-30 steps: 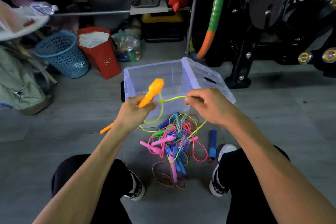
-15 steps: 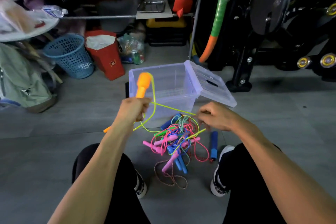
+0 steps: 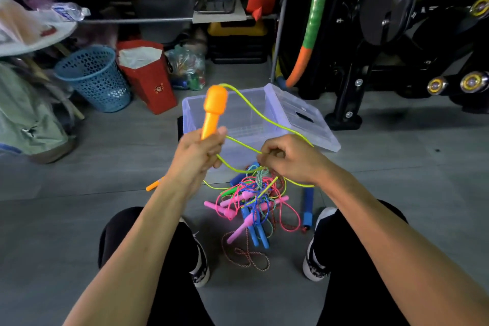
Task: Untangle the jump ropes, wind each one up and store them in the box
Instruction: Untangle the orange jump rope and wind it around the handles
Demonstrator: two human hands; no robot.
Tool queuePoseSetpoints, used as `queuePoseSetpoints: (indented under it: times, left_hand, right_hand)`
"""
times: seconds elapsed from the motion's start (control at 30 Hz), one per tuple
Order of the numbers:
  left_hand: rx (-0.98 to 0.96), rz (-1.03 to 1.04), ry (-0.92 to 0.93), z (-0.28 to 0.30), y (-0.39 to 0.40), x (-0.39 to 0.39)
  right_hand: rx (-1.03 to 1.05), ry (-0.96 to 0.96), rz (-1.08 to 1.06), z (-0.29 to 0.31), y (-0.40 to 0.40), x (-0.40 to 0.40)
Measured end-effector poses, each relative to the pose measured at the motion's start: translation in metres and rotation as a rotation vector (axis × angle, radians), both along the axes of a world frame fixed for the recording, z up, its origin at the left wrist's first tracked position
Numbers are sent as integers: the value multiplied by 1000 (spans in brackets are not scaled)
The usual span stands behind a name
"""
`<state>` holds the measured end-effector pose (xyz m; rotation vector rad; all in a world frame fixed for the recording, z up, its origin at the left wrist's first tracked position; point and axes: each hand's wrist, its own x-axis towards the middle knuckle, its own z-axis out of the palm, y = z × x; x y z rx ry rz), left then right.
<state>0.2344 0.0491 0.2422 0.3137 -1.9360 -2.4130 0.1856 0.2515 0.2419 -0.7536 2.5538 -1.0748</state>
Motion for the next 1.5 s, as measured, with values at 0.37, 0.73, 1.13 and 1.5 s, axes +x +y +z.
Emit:
queuePoseSetpoints:
  times: [0.37,0.73,1.13,1.5]
  left_hand:
    - [-789,58,-398,-36,-19,-7]
    - [-78,-19,-33,-13,3,-4]
    - [-599,71,-367,-32,-19,-6]
    - [-243,-88,96,-8,9,-5]
  right_hand:
    - [-27,70,-16,-9,1,-7]
    - [13,16,8,7,-16,-9]
    - [-190,224,-146,19,4,-11]
    - [132,145,61,55,-34,-15]
